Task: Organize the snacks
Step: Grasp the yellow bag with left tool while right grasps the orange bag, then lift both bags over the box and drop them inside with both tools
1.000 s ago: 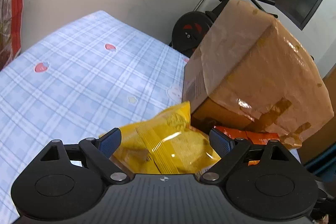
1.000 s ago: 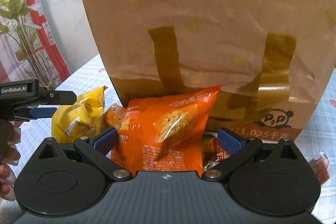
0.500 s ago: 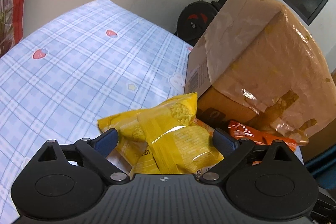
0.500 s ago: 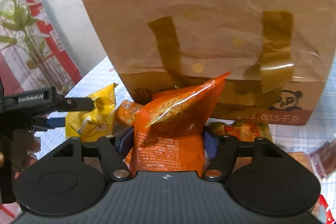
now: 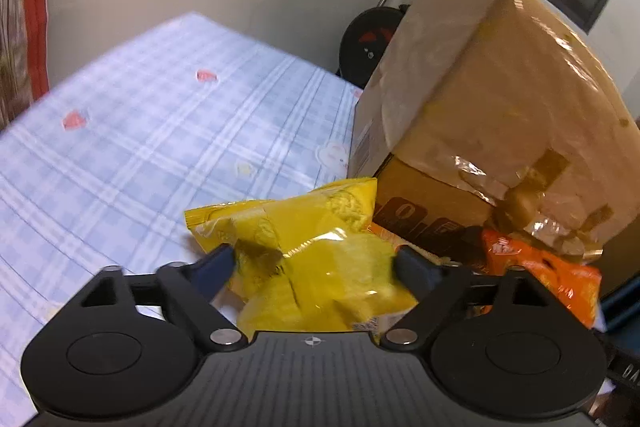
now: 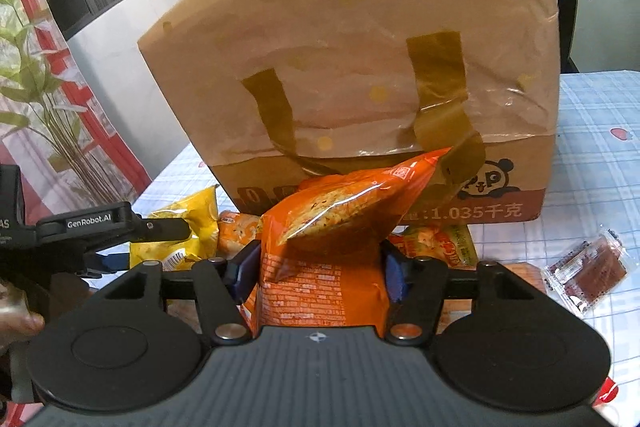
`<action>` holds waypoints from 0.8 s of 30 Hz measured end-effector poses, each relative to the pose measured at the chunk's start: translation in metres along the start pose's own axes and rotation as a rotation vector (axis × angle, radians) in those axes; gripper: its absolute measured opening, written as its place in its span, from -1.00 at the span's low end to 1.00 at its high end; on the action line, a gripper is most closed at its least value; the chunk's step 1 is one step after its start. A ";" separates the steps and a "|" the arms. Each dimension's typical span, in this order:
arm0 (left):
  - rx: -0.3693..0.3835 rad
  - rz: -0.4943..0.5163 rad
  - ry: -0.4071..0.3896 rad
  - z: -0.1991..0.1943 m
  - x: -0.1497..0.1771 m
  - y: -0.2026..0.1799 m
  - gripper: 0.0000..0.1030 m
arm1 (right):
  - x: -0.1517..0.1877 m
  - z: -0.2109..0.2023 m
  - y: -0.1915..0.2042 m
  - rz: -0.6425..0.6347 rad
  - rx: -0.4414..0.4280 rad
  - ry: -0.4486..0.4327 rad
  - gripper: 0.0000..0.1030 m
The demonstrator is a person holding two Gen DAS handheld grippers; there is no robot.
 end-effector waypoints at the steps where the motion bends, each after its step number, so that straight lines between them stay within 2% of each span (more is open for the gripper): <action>1: -0.001 0.019 -0.010 -0.004 -0.001 -0.001 0.48 | 0.000 -0.003 -0.002 0.006 -0.004 -0.007 0.21; 5: -0.016 0.059 -0.020 -0.012 -0.002 -0.005 0.35 | -0.002 -0.009 -0.004 0.018 -0.015 -0.032 0.19; 12: -0.008 0.085 -0.042 -0.030 0.004 -0.015 0.32 | -0.006 -0.022 -0.006 0.023 -0.021 -0.069 0.18; 24: 0.059 0.156 -0.165 -0.079 -0.014 -0.052 0.32 | -0.015 -0.057 -0.006 -0.014 -0.023 -0.137 0.17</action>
Point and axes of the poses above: each gripper's, at about its wrist camera, not at the fingertips, and z roughly the way its jaws point, y to its left, x to its underside, the point moved 9 cm from there along z, roughly the way its jaws point, and after that the axes turned 3 degrees about -y, right-handed, at the moved point
